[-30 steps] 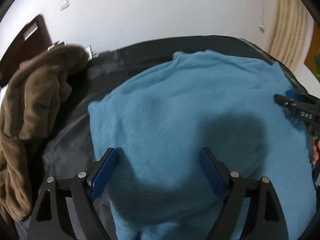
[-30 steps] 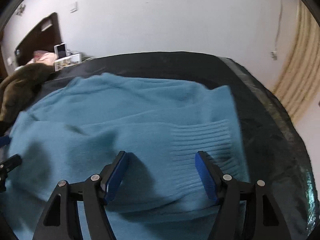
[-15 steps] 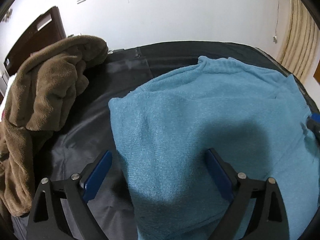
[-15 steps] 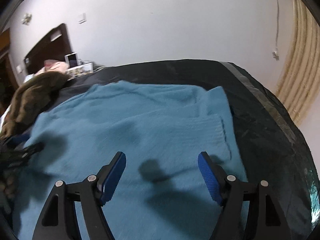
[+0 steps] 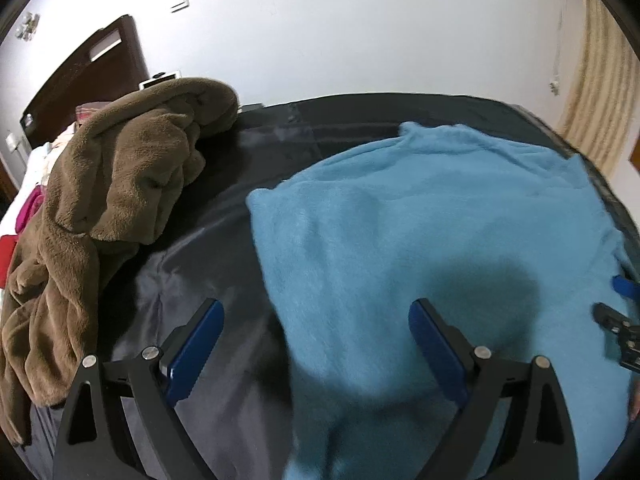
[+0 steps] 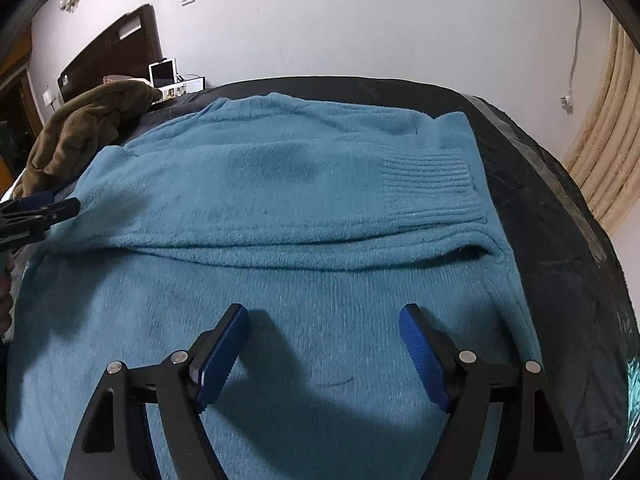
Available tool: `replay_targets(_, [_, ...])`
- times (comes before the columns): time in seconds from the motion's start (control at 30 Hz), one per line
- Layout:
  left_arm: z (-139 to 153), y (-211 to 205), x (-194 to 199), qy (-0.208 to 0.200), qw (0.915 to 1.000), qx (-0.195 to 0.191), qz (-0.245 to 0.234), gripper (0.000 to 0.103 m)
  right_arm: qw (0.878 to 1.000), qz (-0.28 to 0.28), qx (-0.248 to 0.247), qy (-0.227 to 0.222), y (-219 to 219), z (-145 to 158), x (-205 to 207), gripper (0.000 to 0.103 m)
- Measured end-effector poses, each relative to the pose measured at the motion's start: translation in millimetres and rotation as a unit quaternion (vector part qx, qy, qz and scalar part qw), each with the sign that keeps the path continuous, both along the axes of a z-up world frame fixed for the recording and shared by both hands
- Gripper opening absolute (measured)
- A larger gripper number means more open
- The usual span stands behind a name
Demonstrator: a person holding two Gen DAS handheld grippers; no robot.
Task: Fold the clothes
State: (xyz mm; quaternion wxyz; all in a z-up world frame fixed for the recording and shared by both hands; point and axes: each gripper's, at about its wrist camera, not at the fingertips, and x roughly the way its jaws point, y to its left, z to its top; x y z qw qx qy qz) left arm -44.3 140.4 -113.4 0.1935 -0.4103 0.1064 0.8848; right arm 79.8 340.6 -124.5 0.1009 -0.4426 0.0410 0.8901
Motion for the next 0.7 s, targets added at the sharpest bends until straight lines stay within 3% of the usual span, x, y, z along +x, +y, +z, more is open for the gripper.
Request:
replay_targets(0.2, [10.5,10.4,37.4,0.008,0.9984,-0.001,-0.055,0.096,1.0,0.005,-0.009,0.019,-14.4,9.1,23.9,0.08])
replay_targets(0.37, [0.8,21.2,62.0,-0.011,0.9963,-0.003,-0.085,0.096,1.0,0.024,-0.002,0.01,-30.1,8.0,44.5,0.08])
replay_targets(0.57, [-24.4,27.9,65.7,-0.036,0.9962,-0.028,-0.075,0.096,1.0,0.031,0.006,-0.002,-37.2,-0.3,63.0,0.083])
replay_targets(0.7, [-24.5,23.2,69.3,-0.035,0.9964,-0.027,-0.073,0.096,1.0,0.031,0.004,-0.001,-37.3,-1.1,78.0,0.085])
